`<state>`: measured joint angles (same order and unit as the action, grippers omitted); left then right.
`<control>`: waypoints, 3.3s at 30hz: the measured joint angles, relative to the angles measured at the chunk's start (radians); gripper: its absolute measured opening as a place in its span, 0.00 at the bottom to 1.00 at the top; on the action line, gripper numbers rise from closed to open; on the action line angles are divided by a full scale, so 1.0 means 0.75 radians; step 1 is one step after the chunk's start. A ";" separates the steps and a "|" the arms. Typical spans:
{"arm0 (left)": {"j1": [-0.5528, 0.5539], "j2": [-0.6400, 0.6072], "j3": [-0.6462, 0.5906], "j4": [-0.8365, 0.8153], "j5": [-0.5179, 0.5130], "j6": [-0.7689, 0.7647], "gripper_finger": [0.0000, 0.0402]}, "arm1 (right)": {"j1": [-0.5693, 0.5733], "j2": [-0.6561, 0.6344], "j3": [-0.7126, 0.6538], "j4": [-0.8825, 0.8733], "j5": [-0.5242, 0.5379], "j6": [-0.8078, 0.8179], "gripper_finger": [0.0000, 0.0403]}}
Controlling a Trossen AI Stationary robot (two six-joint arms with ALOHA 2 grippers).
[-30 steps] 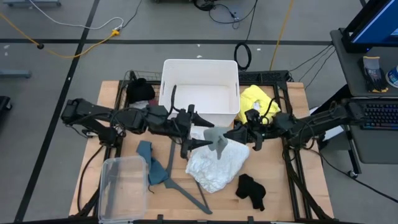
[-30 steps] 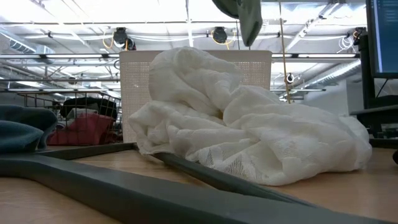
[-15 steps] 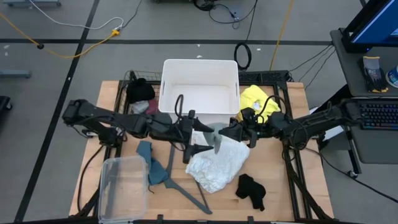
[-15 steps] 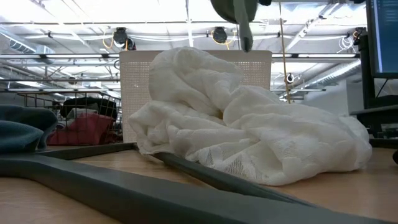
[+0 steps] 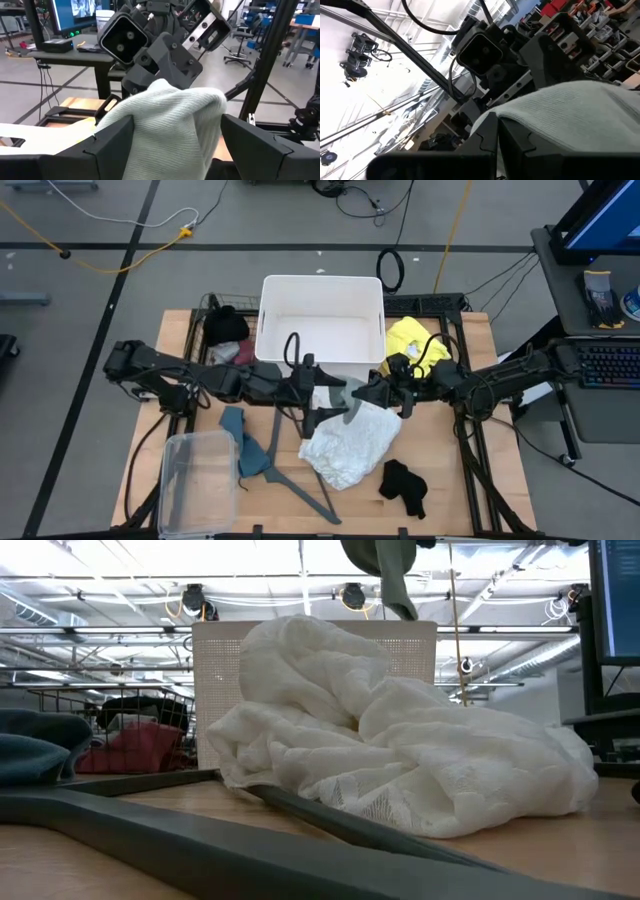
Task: Pick & Place Cloths
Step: Put the gray sock into the transparent bin
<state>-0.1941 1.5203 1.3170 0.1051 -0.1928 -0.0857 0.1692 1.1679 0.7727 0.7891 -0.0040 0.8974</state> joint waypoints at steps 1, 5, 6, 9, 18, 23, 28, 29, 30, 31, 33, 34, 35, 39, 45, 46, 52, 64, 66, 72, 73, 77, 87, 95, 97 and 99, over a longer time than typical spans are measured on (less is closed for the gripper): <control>0.003 0.001 0.000 0.001 0.000 0.000 0.74 | 0.000 0.000 0.000 0.000 0.000 0.000 0.00; 0.014 0.001 0.000 0.021 0.000 0.018 0.74 | 0.000 0.000 0.000 0.001 -0.005 0.008 0.00; 0.014 0.001 0.000 0.021 0.000 0.019 0.74 | 0.001 0.000 0.000 0.001 -0.016 0.009 0.00; 0.025 0.022 0.000 0.042 0.001 0.018 0.74 | 0.001 0.000 0.000 0.000 -0.031 0.014 0.00; 0.045 0.099 0.000 0.104 0.048 0.039 0.50 | 0.001 0.000 0.000 -0.012 -0.037 0.015 0.00; 0.061 0.105 0.001 0.108 0.098 0.039 0.25 | 0.001 0.000 0.000 -0.010 -0.037 0.015 0.00; 0.077 0.096 0.000 0.100 0.219 0.002 0.04 | 0.001 -0.001 0.000 -0.009 -0.051 0.012 0.00; 0.078 0.093 0.000 0.098 0.250 -0.012 0.04 | 0.001 -0.001 0.000 -0.005 -0.074 0.012 0.01; 0.078 0.090 0.000 0.101 0.278 -0.024 0.05 | 0.001 -0.001 0.000 0.000 -0.101 0.011 0.02; 0.077 0.084 0.000 0.097 0.310 -0.038 0.05 | 0.001 -0.001 0.000 0.000 -0.131 0.011 0.03; 0.077 0.066 0.000 0.053 0.374 -0.062 0.03 | 0.001 -0.001 0.000 -0.007 -0.187 0.010 0.06; 0.077 0.062 0.000 0.053 0.407 -0.083 0.02 | 0.001 -0.002 0.000 -0.013 -0.212 0.009 0.07; 0.077 0.048 0.001 0.038 0.442 -0.110 0.02 | 0.002 -0.002 0.000 -0.017 -0.242 0.007 0.09; 0.074 0.000 0.003 -0.059 0.590 -0.238 0.02 | 0.002 -0.002 0.000 -0.041 -0.318 0.000 0.17; 0.037 -0.097 0.000 -0.304 0.768 -0.531 0.02 | 0.001 -0.001 0.000 -0.103 -0.418 -0.003 0.27; 0.028 -0.106 -0.001 -0.329 0.785 -0.584 0.02 | 0.001 -0.001 0.000 -0.114 -0.422 -0.015 0.28; -0.038 -0.169 0.003 -0.481 0.812 -0.879 0.02 | 0.001 -0.001 0.000 -0.152 -0.487 -0.120 0.32; -0.242 -0.307 0.002 -0.816 0.793 -1.561 0.01 | 0.001 -0.002 0.000 -0.176 -0.490 -0.246 0.31; -0.285 -0.324 0.002 -0.931 0.793 -1.661 0.01 | 0.001 -0.002 0.000 -0.178 -0.489 -0.250 0.31; -0.418 -0.407 0.002 -1.227 0.749 -1.906 0.01 | 0.001 -0.001 0.000 -0.181 -0.489 -0.275 0.30; -0.442 -0.422 0.002 -1.276 0.732 -1.945 0.01 | 0.001 -0.002 0.000 -0.182 -0.489 -0.275 0.30; -0.534 -0.478 0.002 -1.409 0.657 -2.101 0.01 | 0.001 -0.002 0.000 -0.182 -0.489 -0.274 0.30; -0.713 -0.525 0.002 -1.753 0.594 -2.421 0.02 | 0.001 -0.002 0.000 -0.181 -0.487 -0.271 0.30; -0.745 -0.468 0.002 -1.849 0.477 -2.471 0.01 | 0.001 -0.002 0.000 -0.181 -0.484 -0.274 0.29; -0.745 -0.454 0.002 -1.850 0.471 -2.457 0.01 | 0.001 -0.002 0.000 -0.180 -0.482 -0.274 0.29; -0.745 -0.444 0.002 -1.853 0.465 -2.443 0.01 | 0.001 -0.002 0.000 -0.181 -0.481 -0.275 0.29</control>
<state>-0.7525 1.1871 1.3182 -1.2843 0.1562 -1.9181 0.1699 1.1667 0.7727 0.6537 -0.3651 0.6914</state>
